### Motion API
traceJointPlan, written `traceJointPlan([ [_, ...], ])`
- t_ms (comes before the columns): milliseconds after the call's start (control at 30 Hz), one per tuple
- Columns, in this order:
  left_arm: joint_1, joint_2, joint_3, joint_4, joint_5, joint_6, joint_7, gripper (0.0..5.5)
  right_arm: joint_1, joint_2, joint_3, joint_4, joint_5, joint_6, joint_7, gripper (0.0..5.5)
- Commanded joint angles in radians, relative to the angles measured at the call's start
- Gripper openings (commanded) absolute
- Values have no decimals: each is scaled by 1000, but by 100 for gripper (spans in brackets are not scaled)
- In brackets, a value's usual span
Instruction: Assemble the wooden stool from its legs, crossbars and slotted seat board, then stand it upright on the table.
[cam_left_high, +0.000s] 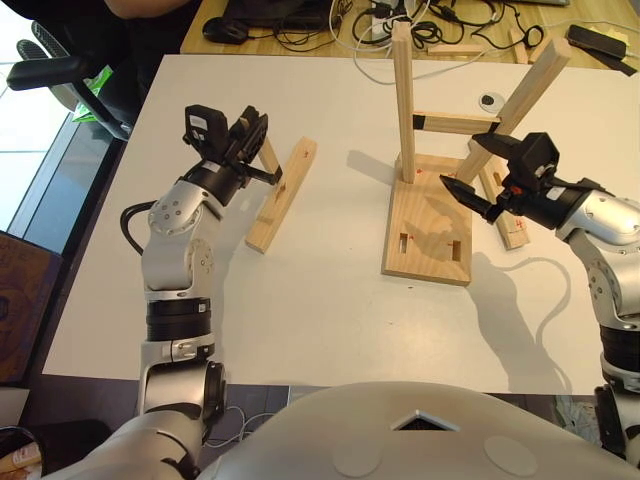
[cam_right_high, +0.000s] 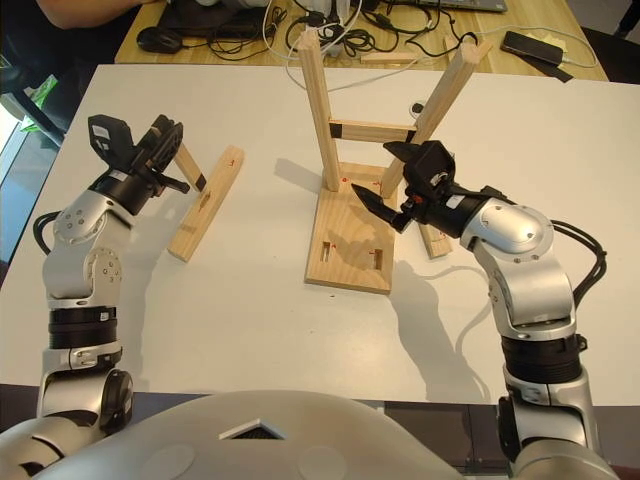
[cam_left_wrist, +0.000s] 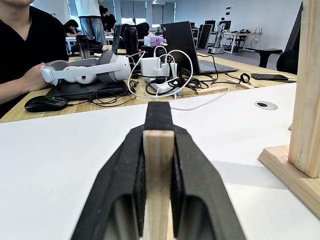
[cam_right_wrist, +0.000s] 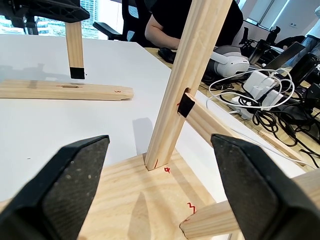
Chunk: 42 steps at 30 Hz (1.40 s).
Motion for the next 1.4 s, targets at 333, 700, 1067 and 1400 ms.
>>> traceJointPlan([
  [333,66,6,-25,-63,19,57,-10,41,-20,7,6,-6,-11,7,-16,376],
  [700,77,-17,-28,-60,31,45,9,41,-23,12,5,1,-17,0,-19,376],
  [1067,34,-83,-56,18,75,-12,68,41,-31,13,9,9,-19,-9,-19,376],
  [1400,138,-45,-67,-92,101,55,78,41,-35,14,3,19,-23,-24,-25,376],
])
